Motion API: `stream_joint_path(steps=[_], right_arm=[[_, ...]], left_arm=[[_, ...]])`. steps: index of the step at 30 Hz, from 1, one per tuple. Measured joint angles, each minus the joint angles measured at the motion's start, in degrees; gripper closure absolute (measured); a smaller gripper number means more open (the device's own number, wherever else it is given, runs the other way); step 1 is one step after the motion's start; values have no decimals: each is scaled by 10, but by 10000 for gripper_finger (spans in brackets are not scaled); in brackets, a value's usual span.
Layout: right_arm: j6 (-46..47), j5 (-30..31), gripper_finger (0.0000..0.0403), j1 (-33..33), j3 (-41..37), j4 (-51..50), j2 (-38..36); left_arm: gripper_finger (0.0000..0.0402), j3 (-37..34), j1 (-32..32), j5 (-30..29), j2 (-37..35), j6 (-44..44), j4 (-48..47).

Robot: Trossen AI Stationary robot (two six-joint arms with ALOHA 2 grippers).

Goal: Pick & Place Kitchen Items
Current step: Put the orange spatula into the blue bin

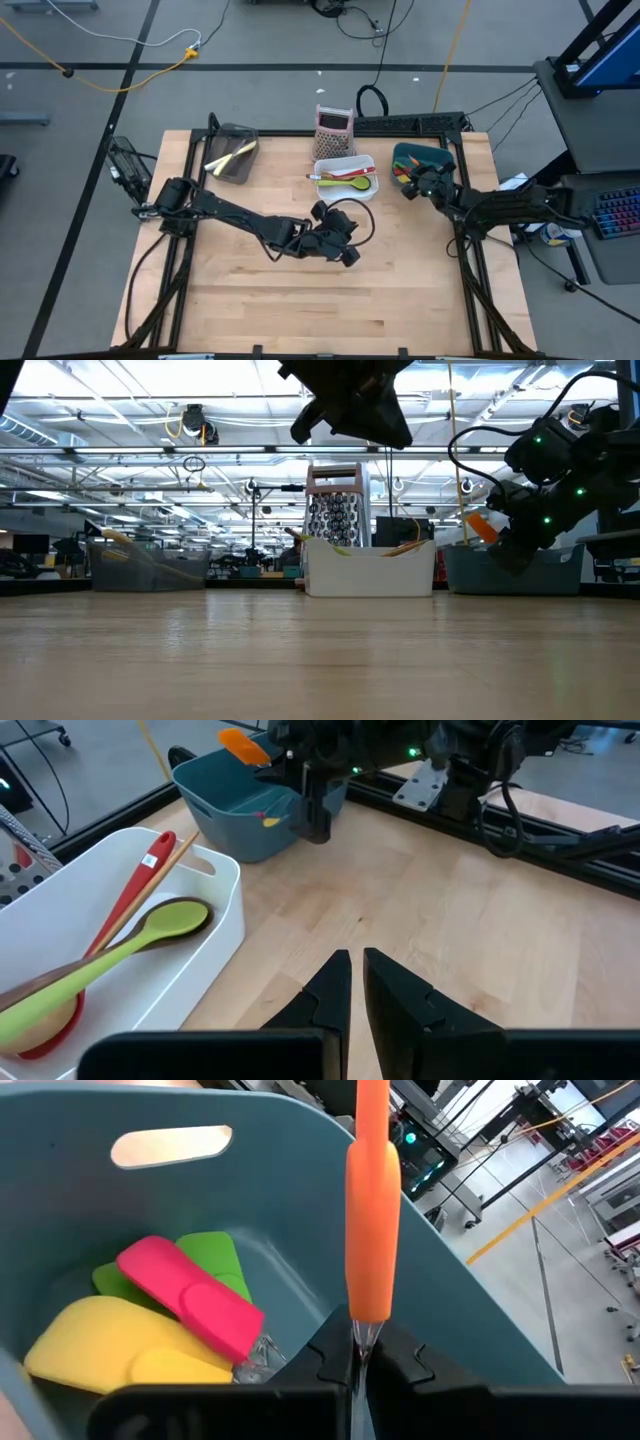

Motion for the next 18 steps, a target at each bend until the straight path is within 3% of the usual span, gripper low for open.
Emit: stream_joint_path(steps=[4,18], right_arm=[[1,-1,391,-1,0,0,0],[3,-2,302,-1,0,0,0]], left_arm=[[364,0,6,0,0,0,0],[364,0,9,0,0,-1,0]])
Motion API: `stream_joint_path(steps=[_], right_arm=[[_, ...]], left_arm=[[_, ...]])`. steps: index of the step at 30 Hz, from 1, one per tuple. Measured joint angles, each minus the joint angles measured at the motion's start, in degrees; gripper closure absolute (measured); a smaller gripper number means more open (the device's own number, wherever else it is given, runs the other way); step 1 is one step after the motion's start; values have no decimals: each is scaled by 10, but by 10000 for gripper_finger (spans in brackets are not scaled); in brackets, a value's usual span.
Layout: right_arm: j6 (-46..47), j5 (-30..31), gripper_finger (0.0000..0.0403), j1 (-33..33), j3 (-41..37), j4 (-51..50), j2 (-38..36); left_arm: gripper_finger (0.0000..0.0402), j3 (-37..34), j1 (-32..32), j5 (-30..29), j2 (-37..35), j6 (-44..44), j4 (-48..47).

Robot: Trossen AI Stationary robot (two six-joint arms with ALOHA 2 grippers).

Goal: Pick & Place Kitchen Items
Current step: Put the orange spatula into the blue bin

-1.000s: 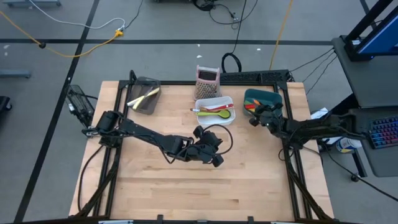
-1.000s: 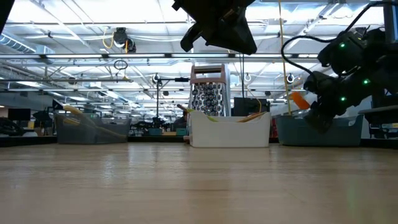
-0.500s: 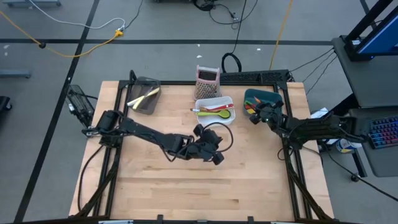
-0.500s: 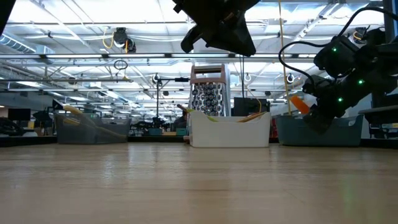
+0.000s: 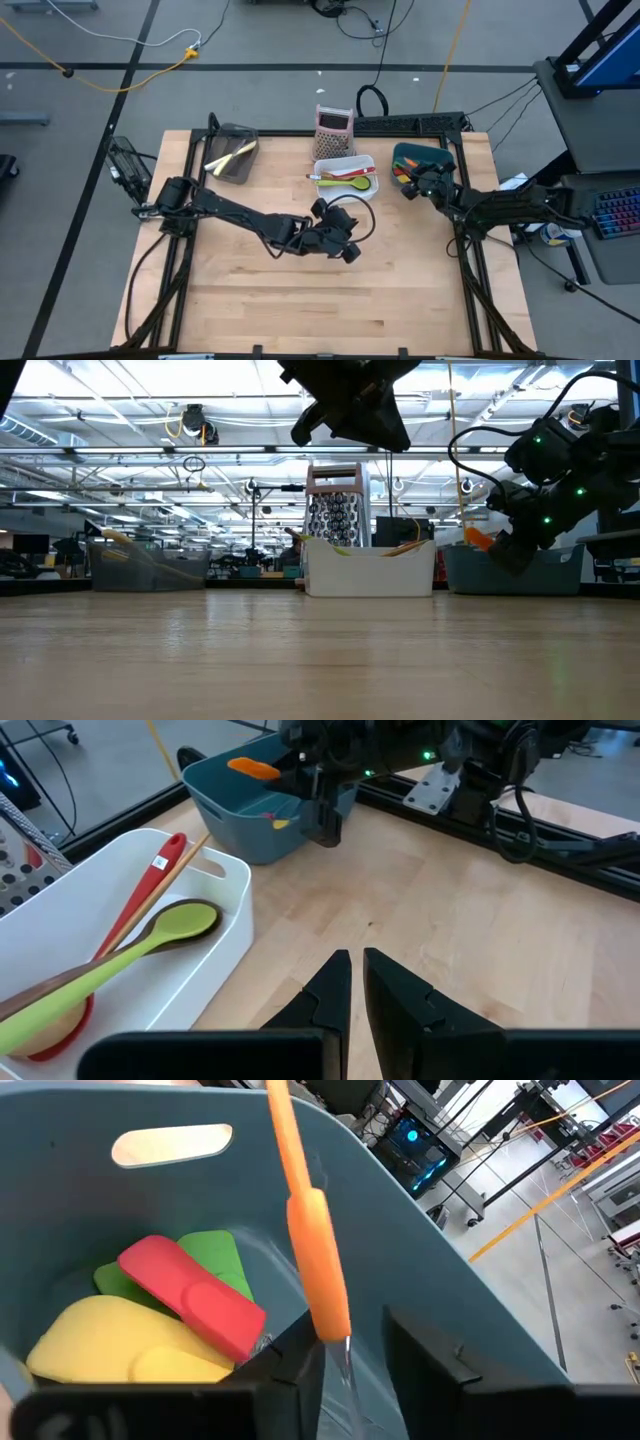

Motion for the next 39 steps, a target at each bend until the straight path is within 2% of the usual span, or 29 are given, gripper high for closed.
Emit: stream_joint_path(steps=[7,11,16,27,31,35,37,39], right_arm=[[0,0,265,5,0,1,0],[-7,-33,242,7,0,-3,0],[-7,-29,218,7,0,-2,0],[-7,-31,196,7,0,-2,0],[-17,-68,191,7,0,-5,0],[-41,-152,191,7,0,-10,0],[-45,-162,192,7,0,-14,0],[-40,-145,192,7,0,-10,0]], left_arm=[[364,0,0,0,0,-8,0],[364,0,0,0,0,-15,0],[364,0,0,0,0,-17,0],[364,0,0,0,0,-16,0],[364,0,0,0,0,-16,0],[364,0,0,0,0,-16,0],[364,0,0,0,0,-16,0],[364,0,0,0,0,-16,0]])
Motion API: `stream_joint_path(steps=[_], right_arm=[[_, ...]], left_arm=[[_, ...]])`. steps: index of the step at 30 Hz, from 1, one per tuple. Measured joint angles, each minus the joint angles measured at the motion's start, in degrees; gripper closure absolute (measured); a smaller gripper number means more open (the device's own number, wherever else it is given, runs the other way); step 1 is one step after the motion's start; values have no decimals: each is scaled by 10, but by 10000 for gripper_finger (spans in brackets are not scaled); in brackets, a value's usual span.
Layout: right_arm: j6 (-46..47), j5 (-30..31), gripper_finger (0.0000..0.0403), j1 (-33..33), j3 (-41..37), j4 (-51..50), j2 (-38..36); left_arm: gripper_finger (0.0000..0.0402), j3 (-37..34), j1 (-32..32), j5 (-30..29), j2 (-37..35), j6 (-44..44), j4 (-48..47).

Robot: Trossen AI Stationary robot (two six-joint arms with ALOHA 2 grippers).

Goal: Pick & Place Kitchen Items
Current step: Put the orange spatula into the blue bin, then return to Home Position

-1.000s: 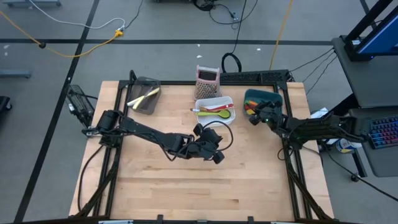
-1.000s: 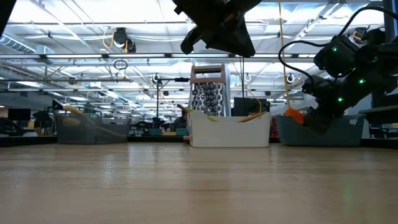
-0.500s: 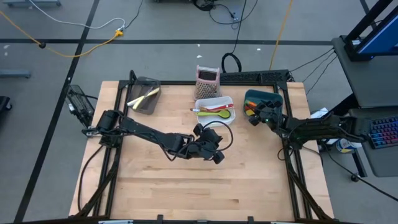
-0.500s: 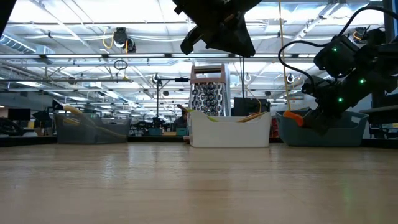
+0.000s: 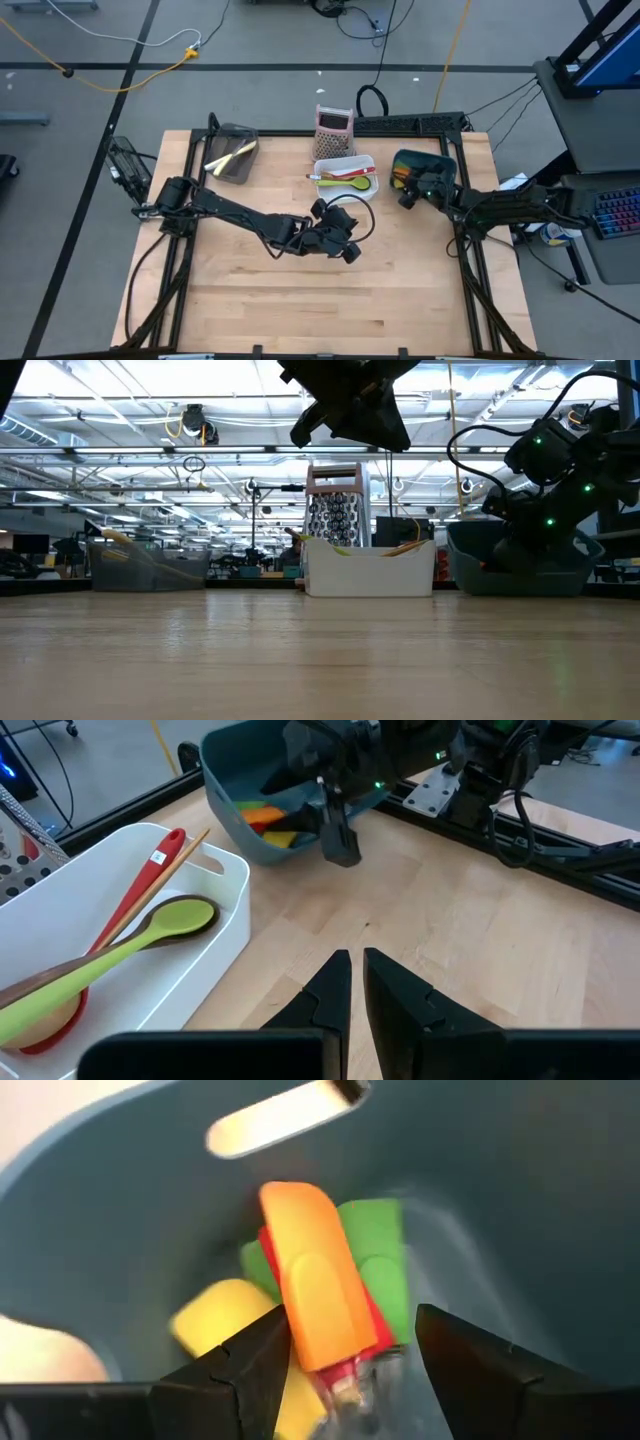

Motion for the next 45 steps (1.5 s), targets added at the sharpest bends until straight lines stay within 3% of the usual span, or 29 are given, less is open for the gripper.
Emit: stream_joint_path(steps=[9,19,30,45], right_arm=[[6,34,192,0,0,5,0],[41,206,193,0,0,24,0],[17,132,193,0,0,26,0],[-10,133,193,21,0,78,-2]], left_arm=[[364,0,0,0,0,0,0],[364,0,0,0,0,0,0],[364,0,0,0,0,0,0],[364,0,0,0,0,0,0]])
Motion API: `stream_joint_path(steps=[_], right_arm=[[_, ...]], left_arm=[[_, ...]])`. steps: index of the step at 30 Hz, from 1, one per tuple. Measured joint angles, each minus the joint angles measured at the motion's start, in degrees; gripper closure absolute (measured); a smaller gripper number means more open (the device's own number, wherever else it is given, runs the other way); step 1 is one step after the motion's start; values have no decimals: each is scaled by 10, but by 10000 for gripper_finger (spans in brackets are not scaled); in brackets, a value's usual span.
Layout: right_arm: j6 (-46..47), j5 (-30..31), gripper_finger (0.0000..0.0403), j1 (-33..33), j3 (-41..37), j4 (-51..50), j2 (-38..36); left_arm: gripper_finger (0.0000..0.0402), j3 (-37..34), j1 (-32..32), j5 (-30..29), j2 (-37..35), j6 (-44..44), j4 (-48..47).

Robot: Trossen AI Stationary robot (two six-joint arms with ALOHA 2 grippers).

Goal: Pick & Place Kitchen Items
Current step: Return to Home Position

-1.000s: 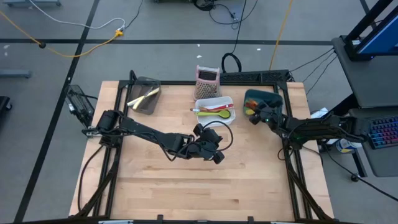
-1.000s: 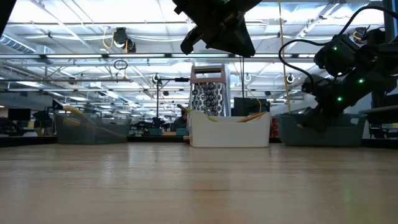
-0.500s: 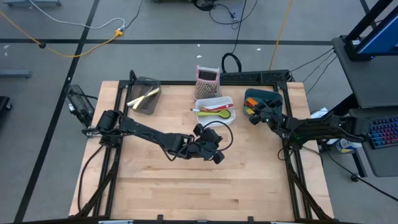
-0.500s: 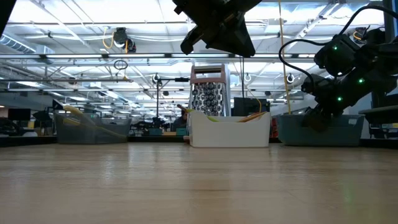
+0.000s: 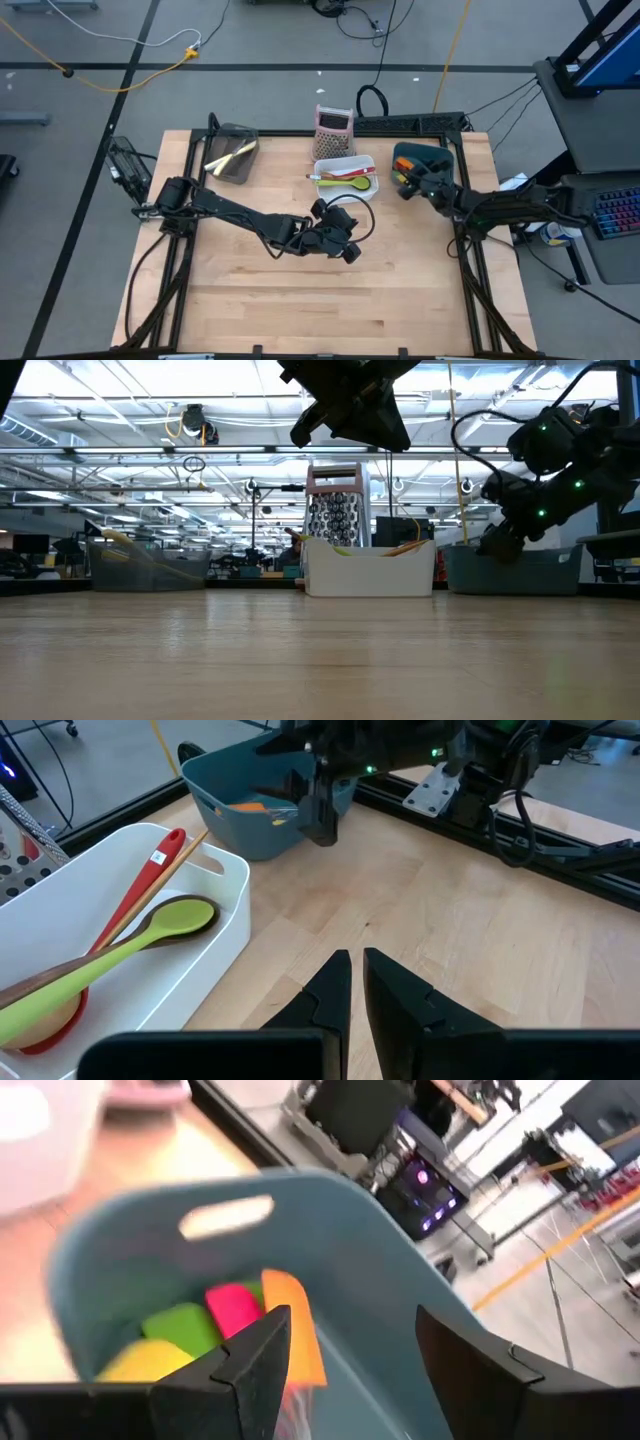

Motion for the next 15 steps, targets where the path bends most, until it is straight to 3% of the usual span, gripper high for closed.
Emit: stream_joint_path(steps=[10,15], right_arm=[[-20,-6,193,99,0,109,-43],[-27,-103,193,134,0,134,-62]], left_arm=[[364,0,-1,0,0,0,-3],[364,0,-2,41,0,9,-4]])
